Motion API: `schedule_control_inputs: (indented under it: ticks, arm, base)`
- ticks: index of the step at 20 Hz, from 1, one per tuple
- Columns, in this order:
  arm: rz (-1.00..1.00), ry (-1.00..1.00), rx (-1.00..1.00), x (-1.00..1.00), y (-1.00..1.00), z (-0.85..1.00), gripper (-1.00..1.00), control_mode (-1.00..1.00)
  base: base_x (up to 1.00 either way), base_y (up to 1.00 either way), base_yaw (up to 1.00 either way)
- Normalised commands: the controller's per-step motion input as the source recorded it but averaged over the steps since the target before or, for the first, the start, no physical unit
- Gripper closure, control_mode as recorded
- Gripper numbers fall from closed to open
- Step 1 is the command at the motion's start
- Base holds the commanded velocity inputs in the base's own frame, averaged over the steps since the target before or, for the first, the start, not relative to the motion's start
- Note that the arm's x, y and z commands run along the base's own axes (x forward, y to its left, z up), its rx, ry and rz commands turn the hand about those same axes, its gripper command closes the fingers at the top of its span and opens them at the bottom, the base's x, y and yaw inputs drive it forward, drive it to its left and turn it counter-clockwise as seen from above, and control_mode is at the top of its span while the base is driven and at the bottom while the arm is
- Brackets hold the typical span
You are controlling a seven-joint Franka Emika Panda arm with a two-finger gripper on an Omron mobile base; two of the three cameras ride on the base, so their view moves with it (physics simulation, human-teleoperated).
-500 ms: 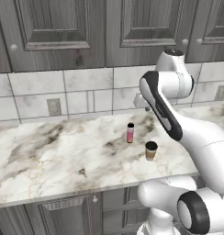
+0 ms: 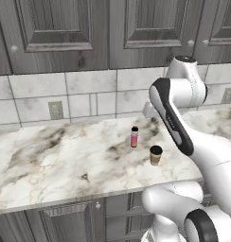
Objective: Move the drinks to the dining counter.
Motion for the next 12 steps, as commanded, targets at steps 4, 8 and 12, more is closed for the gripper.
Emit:
schedule_control_inputs:
  ticks: [4, 8, 12]
  arm:
    - [0.0, 0.0, 0.0, -0.18, -0.26, -0.23, -1.0, -1.0]
    - [0.0, 0.01, 0.0, -0.11, -0.16, -0.09, -1.0, -1.0]
    - [0.0, 0.0, 0.0, -0.04, -0.03, -0.21, -1.0, -1.0]
  base:
    - [0.0, 0.0, 0.0]
    - [0.0, 0.0, 0.0]
    - [0.0, 0.0, 0.0]
